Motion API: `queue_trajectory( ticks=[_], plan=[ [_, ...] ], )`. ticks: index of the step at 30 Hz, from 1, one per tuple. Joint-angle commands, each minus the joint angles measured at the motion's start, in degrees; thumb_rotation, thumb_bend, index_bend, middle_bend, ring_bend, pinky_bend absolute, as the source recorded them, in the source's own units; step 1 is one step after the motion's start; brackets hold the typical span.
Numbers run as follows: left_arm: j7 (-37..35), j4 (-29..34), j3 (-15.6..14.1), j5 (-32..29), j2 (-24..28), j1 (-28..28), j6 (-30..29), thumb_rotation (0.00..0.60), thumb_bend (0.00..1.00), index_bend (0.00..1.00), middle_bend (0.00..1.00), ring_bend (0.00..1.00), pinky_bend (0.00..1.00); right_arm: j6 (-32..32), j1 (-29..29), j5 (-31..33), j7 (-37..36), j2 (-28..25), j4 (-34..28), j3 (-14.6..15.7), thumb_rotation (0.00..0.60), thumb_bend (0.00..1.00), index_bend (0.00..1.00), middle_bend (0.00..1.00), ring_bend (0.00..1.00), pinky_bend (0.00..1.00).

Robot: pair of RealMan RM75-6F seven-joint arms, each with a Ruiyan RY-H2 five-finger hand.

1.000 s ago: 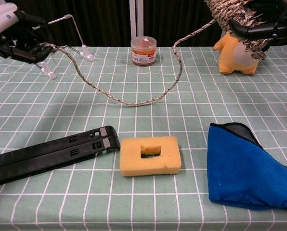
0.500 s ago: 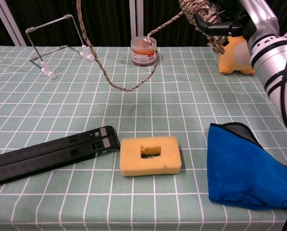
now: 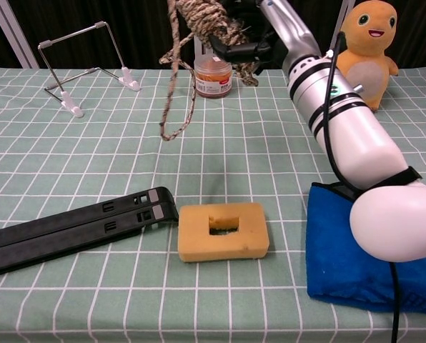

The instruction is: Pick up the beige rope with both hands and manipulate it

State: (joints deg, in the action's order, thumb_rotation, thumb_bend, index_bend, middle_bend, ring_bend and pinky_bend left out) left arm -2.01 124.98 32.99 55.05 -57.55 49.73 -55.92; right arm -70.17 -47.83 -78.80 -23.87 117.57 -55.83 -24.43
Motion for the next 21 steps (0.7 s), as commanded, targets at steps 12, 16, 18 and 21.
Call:
queue_trajectory(
  ticks=[12, 16, 18, 21],
  plan=[
    [2.92, -18.16, 1.28, -24.30, -3.15, 17.87, 8.57, 0.600, 0.47, 0.83, 0.83, 0.74, 0.84, -1.51, -0.89, -8.16, -3.91, -2.85, -3.12, 7.66, 0.600, 0.62, 0.89, 0.68, 0.61, 0.76],
    [2.36, -23.25, -0.32, -27.45, -3.93, 18.43, 9.68, 0.600, 0.47, 0.83, 0.83, 0.74, 0.84, -4.13, 0.53, -10.93, -5.91, -4.69, -4.57, 10.35, 0.600, 0.63, 0.89, 0.68, 0.61, 0.76],
    [2.27, -25.86, -1.58, -28.81, -4.36, 18.47, 10.62, 0.600, 0.47, 0.83, 0.83, 0.74, 0.84, -6.58, 1.20, -12.87, -6.19, -5.59, -4.72, 11.48, 0.600, 0.63, 0.89, 0.68, 0.61, 0.76],
    [1.37, -28.81, -3.07, -30.35, -5.18, 17.90, 11.67, 0.600, 0.47, 0.83, 0.83, 0.75, 0.84, -9.82, 2.58, -14.53, -7.11, -6.67, -5.94, 12.66, 0.600, 0.63, 0.89, 0.68, 0.61, 0.76]
  ],
)
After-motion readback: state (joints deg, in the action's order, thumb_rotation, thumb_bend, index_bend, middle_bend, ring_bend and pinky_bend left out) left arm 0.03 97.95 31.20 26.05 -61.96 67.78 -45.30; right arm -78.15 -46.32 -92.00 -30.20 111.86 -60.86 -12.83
